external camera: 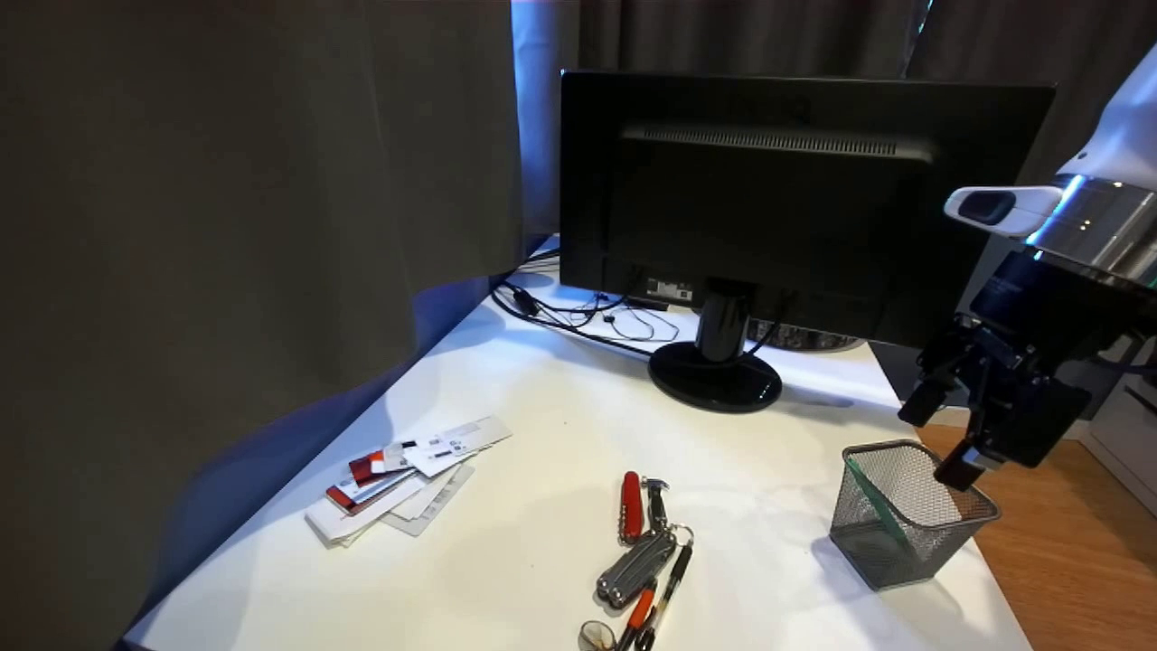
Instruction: Put the green pen on the desk then flip the penholder over
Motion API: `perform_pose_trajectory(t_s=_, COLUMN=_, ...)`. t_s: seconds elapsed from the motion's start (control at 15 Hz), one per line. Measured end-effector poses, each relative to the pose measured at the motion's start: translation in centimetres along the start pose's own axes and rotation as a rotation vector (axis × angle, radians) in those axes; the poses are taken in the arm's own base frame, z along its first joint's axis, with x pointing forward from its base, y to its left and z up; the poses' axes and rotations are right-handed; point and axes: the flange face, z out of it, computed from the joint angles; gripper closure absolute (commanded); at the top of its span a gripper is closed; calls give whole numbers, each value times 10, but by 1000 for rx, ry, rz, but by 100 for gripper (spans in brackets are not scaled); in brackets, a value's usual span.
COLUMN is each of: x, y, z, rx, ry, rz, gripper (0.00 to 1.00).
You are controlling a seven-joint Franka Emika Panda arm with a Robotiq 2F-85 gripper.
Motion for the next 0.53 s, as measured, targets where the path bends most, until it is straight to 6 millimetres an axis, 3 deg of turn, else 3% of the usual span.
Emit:
perform_pose_trajectory(t_s=0.47, x=-12, y=18, z=22, rx=18, ry=56, rz=29, gripper=0)
perform_pose_trajectory(t_s=0.53, x=-14, y=20, z=25, rx=22, ry=62, rz=35, gripper=14)
